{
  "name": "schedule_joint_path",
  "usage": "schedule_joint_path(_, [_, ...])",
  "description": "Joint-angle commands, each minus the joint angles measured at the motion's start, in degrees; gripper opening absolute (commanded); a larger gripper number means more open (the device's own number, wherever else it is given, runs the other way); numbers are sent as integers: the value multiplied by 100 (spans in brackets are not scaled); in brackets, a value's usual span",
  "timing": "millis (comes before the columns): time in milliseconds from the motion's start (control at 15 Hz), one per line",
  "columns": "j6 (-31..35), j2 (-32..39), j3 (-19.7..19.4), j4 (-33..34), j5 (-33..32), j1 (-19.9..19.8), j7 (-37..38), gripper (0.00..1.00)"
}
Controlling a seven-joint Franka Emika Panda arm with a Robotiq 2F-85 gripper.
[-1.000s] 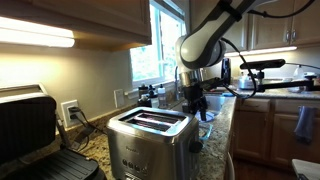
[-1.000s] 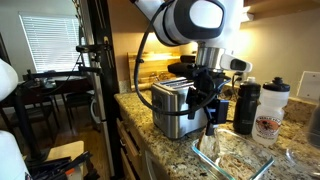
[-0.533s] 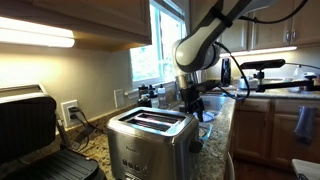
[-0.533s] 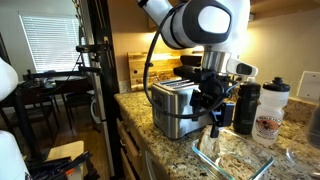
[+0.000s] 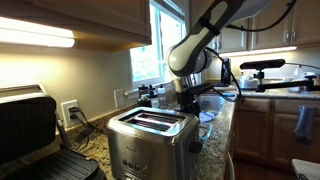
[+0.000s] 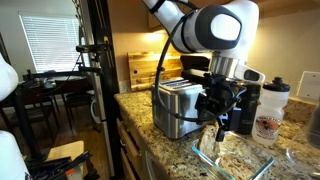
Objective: Pick up a slice of bread from the glass bowl and put it in the toaster.
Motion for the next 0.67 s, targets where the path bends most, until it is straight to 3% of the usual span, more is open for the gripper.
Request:
schedule_joint_path(0, [-276, 193, -55, 256, 90, -19, -86, 100])
schedule_joint_path(333, [-340, 348, -72, 403, 101, -40, -87, 100])
schedule_joint_path(467, [-341, 376, -80, 437, 113, -48, -99, 74])
schedule_joint_path(600, [-342, 384, -83, 462, 115, -53, -91, 60])
